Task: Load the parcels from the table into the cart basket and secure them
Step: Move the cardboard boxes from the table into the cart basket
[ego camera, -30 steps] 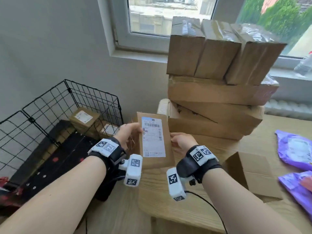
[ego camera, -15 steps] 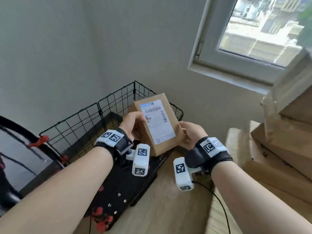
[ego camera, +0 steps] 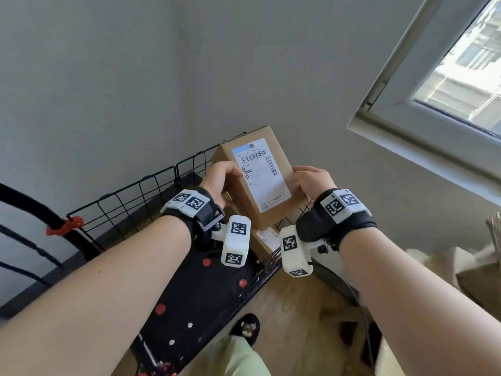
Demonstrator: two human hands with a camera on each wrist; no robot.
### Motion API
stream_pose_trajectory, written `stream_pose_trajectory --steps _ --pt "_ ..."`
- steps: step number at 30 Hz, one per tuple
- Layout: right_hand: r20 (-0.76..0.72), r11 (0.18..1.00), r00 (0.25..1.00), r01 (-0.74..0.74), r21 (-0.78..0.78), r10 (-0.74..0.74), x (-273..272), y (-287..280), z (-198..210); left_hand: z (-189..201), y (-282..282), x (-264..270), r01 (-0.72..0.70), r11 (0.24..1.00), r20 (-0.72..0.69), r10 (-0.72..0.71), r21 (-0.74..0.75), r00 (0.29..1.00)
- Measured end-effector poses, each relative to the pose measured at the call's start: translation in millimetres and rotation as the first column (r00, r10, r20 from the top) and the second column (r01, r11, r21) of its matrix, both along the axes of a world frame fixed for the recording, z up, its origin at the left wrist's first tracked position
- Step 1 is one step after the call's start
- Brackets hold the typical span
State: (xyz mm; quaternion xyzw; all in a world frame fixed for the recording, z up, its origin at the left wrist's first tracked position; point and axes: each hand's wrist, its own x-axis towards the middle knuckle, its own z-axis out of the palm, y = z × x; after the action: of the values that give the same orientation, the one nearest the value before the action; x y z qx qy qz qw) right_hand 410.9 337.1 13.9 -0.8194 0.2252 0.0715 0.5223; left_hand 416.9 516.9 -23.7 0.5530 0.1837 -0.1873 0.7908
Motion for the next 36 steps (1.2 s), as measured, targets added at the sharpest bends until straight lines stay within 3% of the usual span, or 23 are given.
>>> stream_pose_trajectory --steps 5,9,16,27,36 --pt "-0.08 0.998 0.996 -0.036 -0.06 0.031 65 -10 -32 -30 -17 49 -0.007 1.0 -0.069 0.006 -0.02 0.998" --pt "-0.215 0.996 0.976 -0.054 -0.07 0.038 115 -30 -77 -79 -47 94 -0.002 1.0 -0.212 0.003 0.006 0.977" --pt "-0.39 0.989 0.921 -0.068 -0.13 0.012 178 -55 -183 -173 -89 143 0.006 0.998 -0.488 -0.036 -0.062 0.872" --pt "-0.7 0.959 0.709 -0.25 -0.134 0.087 206 -71 -306 -283 -112 159 0.02 0.999 -0.723 -0.032 -0.025 0.69" --pt "-0.727 0.852 0.644 -0.497 -0.162 0.237 235 -67 -347 -327 -126 175 0.027 0.996 -0.788 -0.085 -0.086 0.609"
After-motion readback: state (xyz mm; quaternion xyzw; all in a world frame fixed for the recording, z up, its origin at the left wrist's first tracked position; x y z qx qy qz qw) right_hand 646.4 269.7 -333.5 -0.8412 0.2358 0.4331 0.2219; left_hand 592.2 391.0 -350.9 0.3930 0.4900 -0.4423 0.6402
